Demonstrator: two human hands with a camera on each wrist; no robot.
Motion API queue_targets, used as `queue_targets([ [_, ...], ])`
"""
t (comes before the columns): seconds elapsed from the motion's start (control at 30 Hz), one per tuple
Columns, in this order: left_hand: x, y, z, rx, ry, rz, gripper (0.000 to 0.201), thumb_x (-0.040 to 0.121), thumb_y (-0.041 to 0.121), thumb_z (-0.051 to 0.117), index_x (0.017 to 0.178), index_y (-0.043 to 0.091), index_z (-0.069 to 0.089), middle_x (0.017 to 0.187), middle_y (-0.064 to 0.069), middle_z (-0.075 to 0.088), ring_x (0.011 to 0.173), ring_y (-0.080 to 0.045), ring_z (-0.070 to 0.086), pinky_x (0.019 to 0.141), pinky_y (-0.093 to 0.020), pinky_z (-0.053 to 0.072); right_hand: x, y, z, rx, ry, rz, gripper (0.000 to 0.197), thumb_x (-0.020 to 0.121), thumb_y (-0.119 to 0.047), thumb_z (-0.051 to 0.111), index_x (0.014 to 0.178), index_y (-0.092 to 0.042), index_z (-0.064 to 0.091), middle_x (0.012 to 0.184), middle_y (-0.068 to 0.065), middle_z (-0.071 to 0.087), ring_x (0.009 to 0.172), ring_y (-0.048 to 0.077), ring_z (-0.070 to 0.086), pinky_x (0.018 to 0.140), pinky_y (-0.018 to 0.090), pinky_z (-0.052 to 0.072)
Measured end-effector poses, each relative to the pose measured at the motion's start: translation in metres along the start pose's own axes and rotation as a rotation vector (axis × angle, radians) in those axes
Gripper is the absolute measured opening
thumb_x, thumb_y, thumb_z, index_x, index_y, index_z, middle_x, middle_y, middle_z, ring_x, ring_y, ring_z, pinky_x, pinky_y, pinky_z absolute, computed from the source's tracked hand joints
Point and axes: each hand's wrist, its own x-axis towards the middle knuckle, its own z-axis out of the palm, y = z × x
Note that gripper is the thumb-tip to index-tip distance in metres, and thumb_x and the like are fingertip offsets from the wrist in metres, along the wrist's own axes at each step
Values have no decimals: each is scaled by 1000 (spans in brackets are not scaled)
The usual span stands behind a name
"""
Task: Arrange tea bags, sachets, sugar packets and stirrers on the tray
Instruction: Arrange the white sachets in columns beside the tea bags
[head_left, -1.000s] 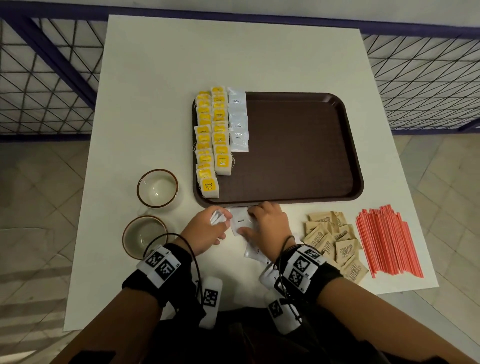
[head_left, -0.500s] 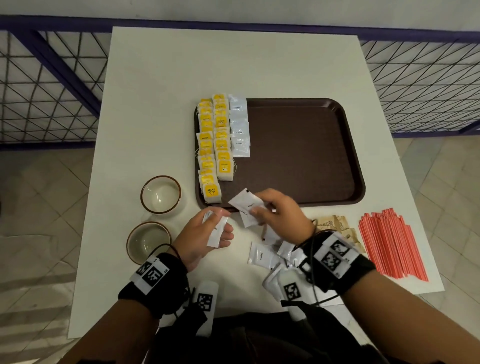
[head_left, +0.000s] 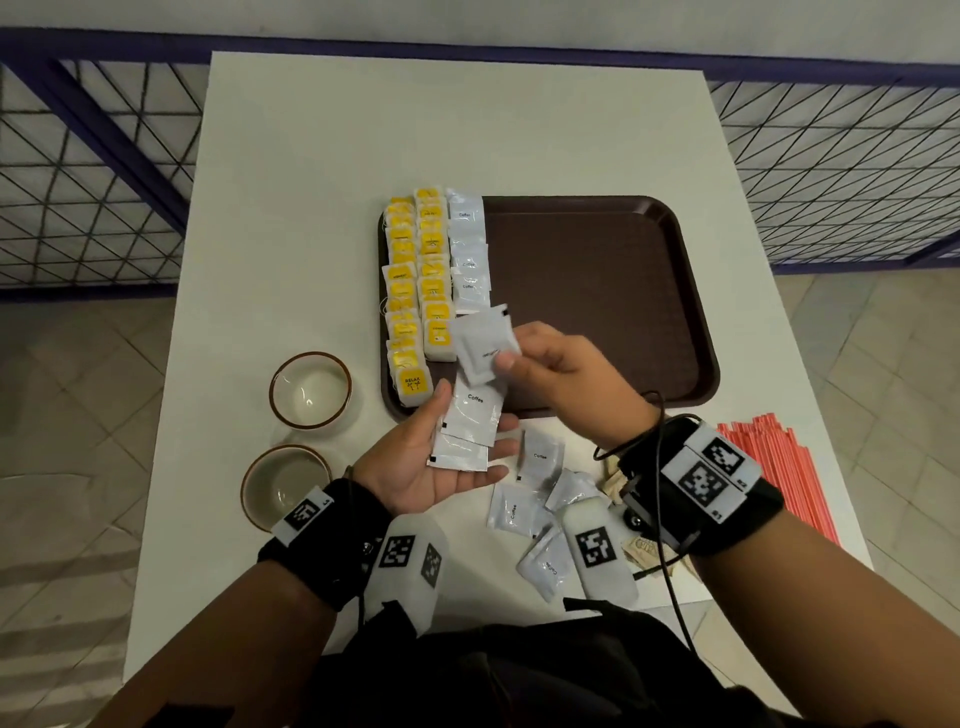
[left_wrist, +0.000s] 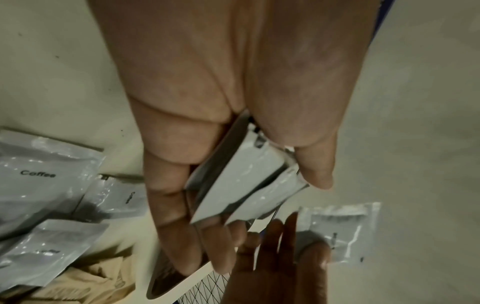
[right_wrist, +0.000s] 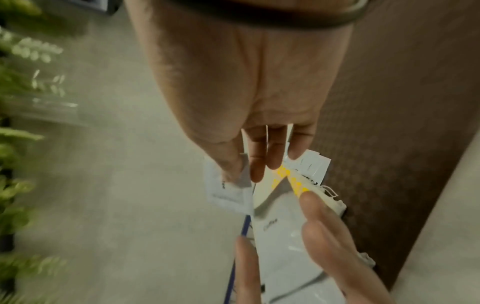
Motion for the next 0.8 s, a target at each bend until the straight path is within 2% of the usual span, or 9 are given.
queue_targets([
  [0.13,0,3,-3,-41,10,40,53,80,50,42,116,16,58,101,-7,71,89,-20,70,73,-37,59,-8,6,-6,305,80,133,5,86,-8,64,86,-11,67,72,6,65,65,11,61,66,24,53],
  [0.23,1,5,-5,-86,-19,80,66,65,52,73,121,19,58,109,-7,68,94,-23,69,74,-39,58,-11,7,-6,400,107,182,11,82,-2,66,91,-6,61,72,11,65,62,14,64,61,23,55],
  [0.3,4,5,-8,-145,-60,105,85,50,39,89,126,22,54,112,-9,68,97,-27,68,75,-42,57,-12,8,-7,423,116,188,14,83,-1,65,95,-6,60,74,10,67,65,16,65,62,25,56],
  [0.37,6,4,-12,-201,-111,129,91,48,28,89,129,25,50,110,-13,69,98,-31,68,78,-45,56,-13,9,-8,414,139,178,13,87,-2,60,99,-7,62,81,11,67,73,19,66,69,28,58],
  [0.43,5,5,-14,-202,-168,141,88,52,26,86,132,30,49,111,-14,68,99,-31,67,80,-45,55,-16,9,-11,427,163,171,17,90,-2,56,102,-11,65,87,11,67,79,21,66,75,34,59],
  [0.57,3,6,-10,-162,-179,152,67,52,36,87,114,28,64,107,-8,69,89,-26,68,72,-38,56,-19,5,-14,424,118,165,25,89,1,56,107,-13,66,89,18,61,78,24,65,68,33,60],
  [0.63,2,5,-7,-121,-155,173,61,53,40,87,109,29,66,104,-5,69,82,-22,66,65,-34,54,-20,3,-13,401,117,142,26,86,5,58,107,-10,62,90,15,58,77,23,65,63,31,60],
  [0.73,2,4,-4,-76,-129,152,68,51,41,89,112,27,63,103,-7,69,79,-23,67,63,-32,54,-17,-1,-14,390,96,120,22,83,7,61,101,-7,62,85,9,63,73,18,66,64,28,59],
  [0.8,1,5,-3,-64,-161,80,76,48,44,89,116,22,63,107,-10,70,88,-29,69,69,-35,57,-14,-5,-10,273,22,84,20,81,6,64,97,-6,64,80,6,65,70,14,64,65,26,58],
])
